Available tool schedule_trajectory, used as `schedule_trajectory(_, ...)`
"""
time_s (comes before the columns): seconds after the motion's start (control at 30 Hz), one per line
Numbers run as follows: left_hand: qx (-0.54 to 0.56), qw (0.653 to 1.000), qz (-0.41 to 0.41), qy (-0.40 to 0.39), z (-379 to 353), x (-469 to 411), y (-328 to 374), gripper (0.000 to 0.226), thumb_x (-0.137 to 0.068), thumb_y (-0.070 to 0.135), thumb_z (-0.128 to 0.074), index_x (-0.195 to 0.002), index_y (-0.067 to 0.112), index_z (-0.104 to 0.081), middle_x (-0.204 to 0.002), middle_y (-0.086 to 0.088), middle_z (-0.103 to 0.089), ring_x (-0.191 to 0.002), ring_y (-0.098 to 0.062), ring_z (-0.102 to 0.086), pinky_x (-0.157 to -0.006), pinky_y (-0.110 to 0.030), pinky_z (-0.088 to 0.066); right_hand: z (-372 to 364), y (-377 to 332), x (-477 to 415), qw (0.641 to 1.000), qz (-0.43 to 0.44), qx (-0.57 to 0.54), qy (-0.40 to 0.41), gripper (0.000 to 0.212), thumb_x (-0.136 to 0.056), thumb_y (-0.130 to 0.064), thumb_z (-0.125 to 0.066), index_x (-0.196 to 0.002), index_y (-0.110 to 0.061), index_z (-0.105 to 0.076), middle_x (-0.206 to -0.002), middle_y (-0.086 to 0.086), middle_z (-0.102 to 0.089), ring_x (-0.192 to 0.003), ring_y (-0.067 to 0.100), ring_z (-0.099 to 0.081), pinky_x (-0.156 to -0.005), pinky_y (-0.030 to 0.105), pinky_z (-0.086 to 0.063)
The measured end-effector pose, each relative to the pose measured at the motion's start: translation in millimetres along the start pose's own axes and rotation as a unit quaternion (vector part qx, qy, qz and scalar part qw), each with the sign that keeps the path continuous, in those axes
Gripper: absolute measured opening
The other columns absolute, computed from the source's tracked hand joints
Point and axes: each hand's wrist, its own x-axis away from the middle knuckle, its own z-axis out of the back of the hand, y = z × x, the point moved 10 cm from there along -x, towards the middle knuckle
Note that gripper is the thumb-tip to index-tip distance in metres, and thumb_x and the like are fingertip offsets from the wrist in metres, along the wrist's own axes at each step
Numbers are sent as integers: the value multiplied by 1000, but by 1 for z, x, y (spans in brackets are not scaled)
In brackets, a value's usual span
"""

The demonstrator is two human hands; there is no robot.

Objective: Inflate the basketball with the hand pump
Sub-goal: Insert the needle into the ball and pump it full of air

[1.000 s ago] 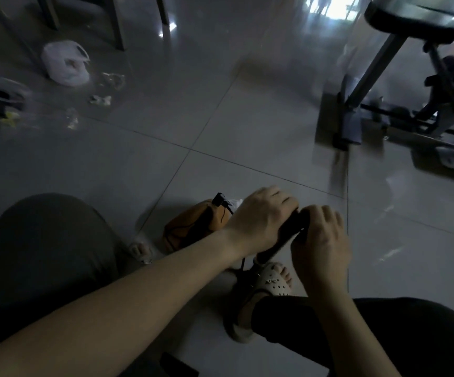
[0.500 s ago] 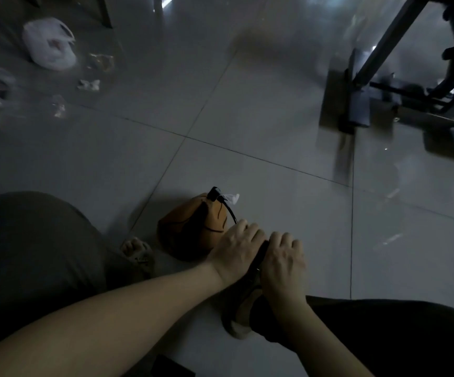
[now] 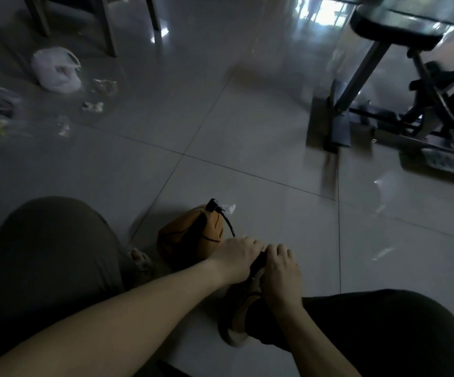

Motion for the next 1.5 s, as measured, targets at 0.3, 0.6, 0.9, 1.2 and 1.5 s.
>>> schedule_trajectory(0.3,-5,967,-133,219,136,5,44,16,-83,20,-66,-93,11,-58,-82,-4,-57,-69,-15,-46,-56,-23,-28,143,-14,17,964,-2,-17,264,34,-83,-12,-45,-115,-7,-55,-102,10,-54,-91,27,-47,-69,38,-45)
schedule_trajectory(0.6,-110,988,-27,103,2,-8,-9,22,-94,19,-26,-103,14,-46,-96,-8,-51,-81,-24,-42,-72,-39,-42,19,-13,-13,991,26,48,120,15,-85,-9,-37,-90,-12,-51,-86,10,-46,-75,23,-35,-62,34,-34)
schedule_trajectory(0.9,-100,991,26,88,-36,-10,-22,7,-91,18,-54,-97,19,-51,-93,-5,-55,-81,-21,-52,-67,-31,-45,-58,0,-24,993,8,104,-58,18,-91,-18,-32,-103,-19,-46,-98,6,-44,-86,23,-36,-68,36,-42)
schedule_trajectory(1.2,3,994,-35,101,20,-9,-4,20,-91,18,-41,-104,12,-56,-102,-7,-58,-93,-24,-52,-76,-32,-42,26,4,-8,995,-49,-87,4,17,-83,-2,-56,-95,-13,-51,-103,7,-52,-96,26,-50,-73,34,-43)
schedule_trajectory(1.5,-22,956,-108,272,129,10,32,24,-85,27,-41,-90,11,-57,-83,-4,-56,-75,-18,-42,-68,-28,-26,126,-16,2,979,5,13,202,15,-83,-8,-47,-96,-12,-52,-91,6,-50,-83,22,-41,-64,37,-44)
